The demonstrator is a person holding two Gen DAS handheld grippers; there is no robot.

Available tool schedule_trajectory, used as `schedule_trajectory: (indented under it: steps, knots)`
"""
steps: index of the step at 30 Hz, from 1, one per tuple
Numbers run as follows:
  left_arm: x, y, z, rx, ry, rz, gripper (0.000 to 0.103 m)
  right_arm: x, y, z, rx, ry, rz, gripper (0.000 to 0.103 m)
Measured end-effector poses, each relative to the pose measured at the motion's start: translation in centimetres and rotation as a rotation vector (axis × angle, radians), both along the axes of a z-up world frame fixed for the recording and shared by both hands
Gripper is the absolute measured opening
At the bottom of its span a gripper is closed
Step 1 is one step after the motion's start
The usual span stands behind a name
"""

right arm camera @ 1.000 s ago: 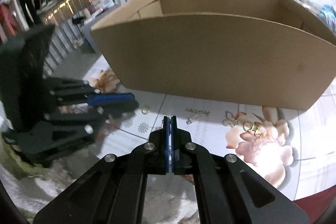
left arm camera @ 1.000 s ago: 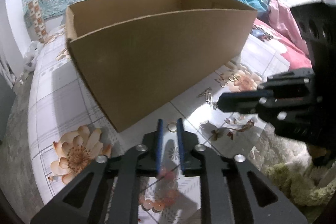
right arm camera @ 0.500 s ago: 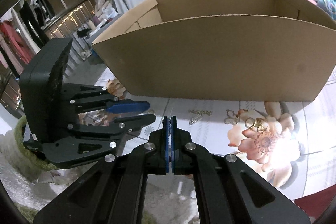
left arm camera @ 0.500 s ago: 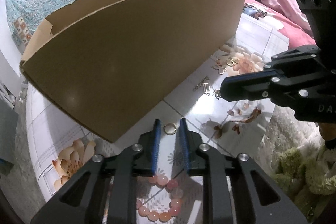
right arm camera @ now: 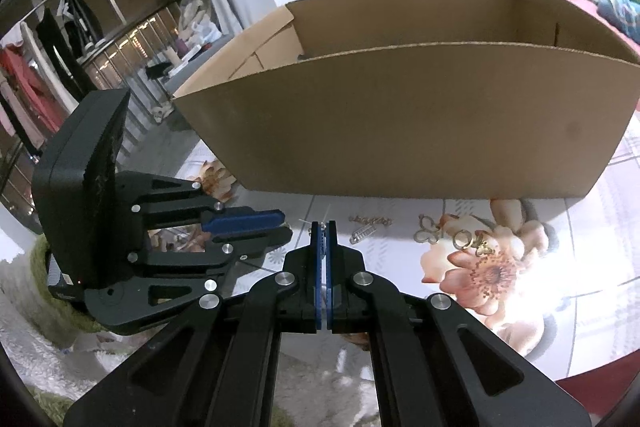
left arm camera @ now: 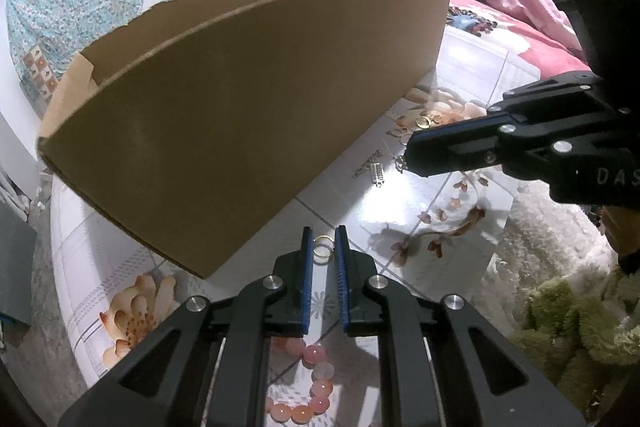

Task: Organize jewelry
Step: 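Carry the gold ring over the box and open the left gripper, then move the left gripper back to the silver spring clasp on the table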

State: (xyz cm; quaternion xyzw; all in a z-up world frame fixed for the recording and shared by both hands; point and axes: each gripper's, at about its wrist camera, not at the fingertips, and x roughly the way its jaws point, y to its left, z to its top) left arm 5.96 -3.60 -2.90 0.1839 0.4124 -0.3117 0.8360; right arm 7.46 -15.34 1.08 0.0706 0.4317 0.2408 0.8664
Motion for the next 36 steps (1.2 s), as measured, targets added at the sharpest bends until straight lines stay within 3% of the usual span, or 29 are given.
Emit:
schedule_trajectory:
  steps: [5,10,14,19,24,26,30,32,36]
  knots:
    - [-0.7,0.4,2.1,-0.059,-0.017,-0.006,0.010,-0.8,-0.4,1.6,0.008,-0.054,0.003,0.000]
    - [-0.9,1.1,7.0,-0.274,0.010,-0.036,0.010,-1.0,-1.3,4.7,0.036,-0.129,-0.007,0.000]
    - [0.1,0.7,10.6,-0.350,-0.054,-0.051,0.010,-0.1,-2.6,7.5,0.062,-0.206,-0.032,0.000]
    - [3.8,-1.5,11.2,-0.299,-0.083,0.009,0.010,3.5,-4.0,8.2,0.038,-0.223,-0.060,0.000]
    - [9.4,-3.1,9.6,-0.257,0.017,0.107,0.010,8.6,-5.0,6.3,0.032,-0.115,-0.068,0.000]
    - [11.3,-3.6,9.0,-0.248,0.067,0.146,0.010,10.3,-5.7,5.8,0.047,-0.095,-0.083,0.005]
    - [12.9,-3.7,8.9,-0.276,0.100,0.186,0.014,11.2,-7.2,6.2,0.090,-0.099,-0.124,0.006]
    - [13.3,-3.6,9.2,-0.294,0.097,0.200,0.022,11.1,-8.1,6.5,0.113,-0.113,-0.140,0.007]
    - [13.5,-3.3,9.6,-0.317,0.088,0.220,0.023,10.5,-9.7,7.0,0.135,-0.132,-0.176,0.009]
